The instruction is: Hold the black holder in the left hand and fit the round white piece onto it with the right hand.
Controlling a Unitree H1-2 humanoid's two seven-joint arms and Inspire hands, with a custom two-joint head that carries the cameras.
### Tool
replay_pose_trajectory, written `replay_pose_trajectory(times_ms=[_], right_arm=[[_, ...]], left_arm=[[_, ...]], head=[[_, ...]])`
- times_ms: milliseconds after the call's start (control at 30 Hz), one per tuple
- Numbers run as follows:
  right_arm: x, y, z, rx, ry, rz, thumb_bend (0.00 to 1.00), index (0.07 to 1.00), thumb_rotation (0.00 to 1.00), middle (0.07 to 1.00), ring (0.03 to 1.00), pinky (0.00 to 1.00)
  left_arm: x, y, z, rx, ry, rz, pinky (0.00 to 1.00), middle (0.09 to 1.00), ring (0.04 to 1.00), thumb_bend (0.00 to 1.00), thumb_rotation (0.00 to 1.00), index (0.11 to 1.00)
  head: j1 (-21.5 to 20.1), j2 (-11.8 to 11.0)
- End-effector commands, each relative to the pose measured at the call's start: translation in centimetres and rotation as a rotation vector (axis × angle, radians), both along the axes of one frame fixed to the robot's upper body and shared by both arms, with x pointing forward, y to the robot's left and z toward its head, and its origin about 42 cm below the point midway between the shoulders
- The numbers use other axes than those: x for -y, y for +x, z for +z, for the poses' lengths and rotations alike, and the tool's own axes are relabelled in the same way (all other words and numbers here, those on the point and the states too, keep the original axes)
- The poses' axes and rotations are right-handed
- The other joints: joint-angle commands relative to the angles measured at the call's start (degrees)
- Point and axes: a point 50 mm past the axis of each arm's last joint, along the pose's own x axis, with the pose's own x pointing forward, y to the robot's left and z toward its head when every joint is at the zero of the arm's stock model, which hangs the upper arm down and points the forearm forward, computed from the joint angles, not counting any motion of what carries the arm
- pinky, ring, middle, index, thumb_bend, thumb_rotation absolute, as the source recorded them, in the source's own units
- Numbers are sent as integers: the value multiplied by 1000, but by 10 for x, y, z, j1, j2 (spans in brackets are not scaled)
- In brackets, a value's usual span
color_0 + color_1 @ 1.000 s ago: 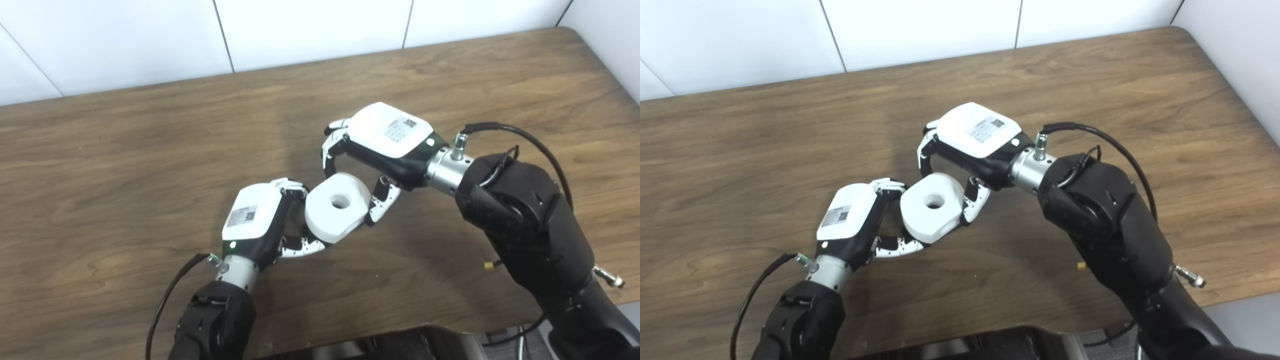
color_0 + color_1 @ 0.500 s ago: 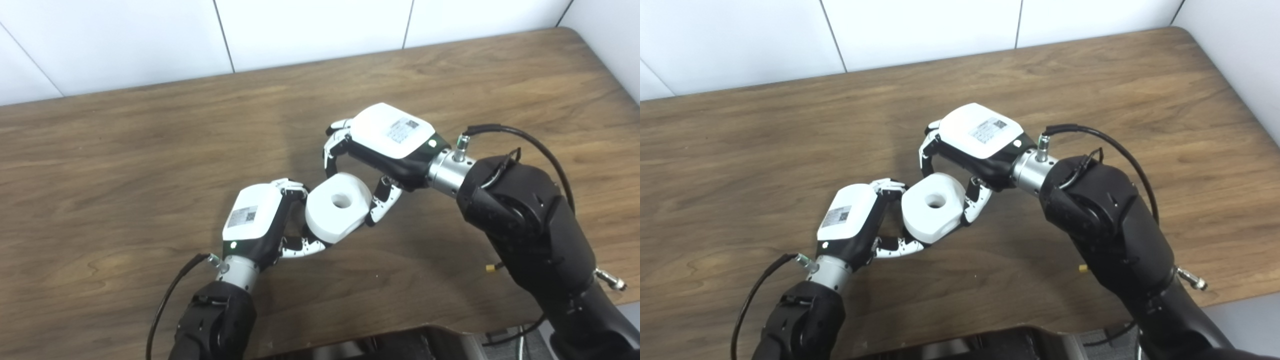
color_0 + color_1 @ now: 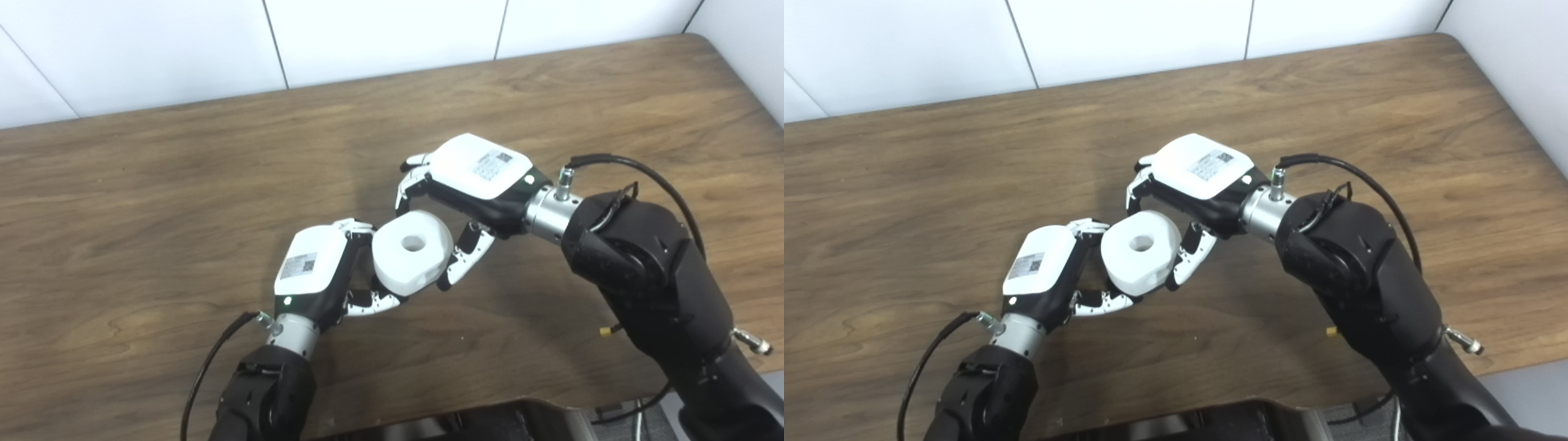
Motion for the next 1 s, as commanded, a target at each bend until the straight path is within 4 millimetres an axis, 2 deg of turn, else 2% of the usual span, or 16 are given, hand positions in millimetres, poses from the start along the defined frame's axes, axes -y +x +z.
replay_pose_trajectory(times_ms=[0, 267, 767, 967], right_arm=[[0, -2, 15, 69, 4, 19, 1000, 675, 303, 815, 949, 882], [0, -4, 18, 78, 1, 11, 1000, 802, 291, 911, 981, 873], [-1, -4, 20, 91, 6, 9, 1000, 877, 315, 949, 994, 880], [0, -4, 29, 98, -10, 4, 1000, 902, 365, 962, 1000, 902]], left_arm=[[1, -10, -31, -170, 47, -22, 787, 757, 842, 517, 44, 485], [1, -10, -32, -170, 49, -23, 784, 756, 841, 517, 44, 485], [0, -9, -34, -166, 53, -20, 786, 750, 840, 517, 44, 485], [-2, -8, -36, -170, 46, -15, 784, 751, 842, 517, 45, 485]], head=[[0, 0], [0, 0], [4, -5], [5, -4]])
